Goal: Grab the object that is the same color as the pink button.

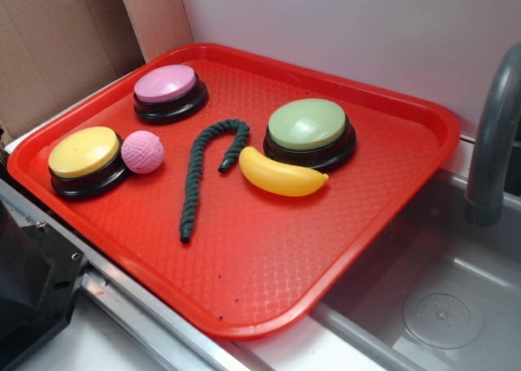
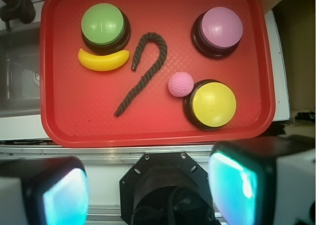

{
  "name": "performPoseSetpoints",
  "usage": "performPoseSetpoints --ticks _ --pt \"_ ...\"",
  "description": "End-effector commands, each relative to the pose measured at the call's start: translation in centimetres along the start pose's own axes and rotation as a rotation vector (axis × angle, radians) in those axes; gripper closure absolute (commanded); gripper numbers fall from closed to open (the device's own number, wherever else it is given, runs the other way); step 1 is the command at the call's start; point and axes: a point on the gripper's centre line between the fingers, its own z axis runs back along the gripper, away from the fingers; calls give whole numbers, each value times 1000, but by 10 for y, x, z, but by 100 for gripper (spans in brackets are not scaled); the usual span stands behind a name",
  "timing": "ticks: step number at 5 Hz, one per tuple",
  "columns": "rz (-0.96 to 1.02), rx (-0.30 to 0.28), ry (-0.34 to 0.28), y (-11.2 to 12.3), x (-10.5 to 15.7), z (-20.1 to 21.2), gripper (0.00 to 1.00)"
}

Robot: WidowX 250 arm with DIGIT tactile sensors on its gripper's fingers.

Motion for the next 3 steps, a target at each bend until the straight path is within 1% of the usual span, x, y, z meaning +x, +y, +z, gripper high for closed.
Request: performPoseSetpoints --ticks 1,2,3 --pt "0 0 0 0 0 0 0" --pt "-84 12 -9 3 10 -23 0" --pt "-199 -9 -57 4 16 -39 0"
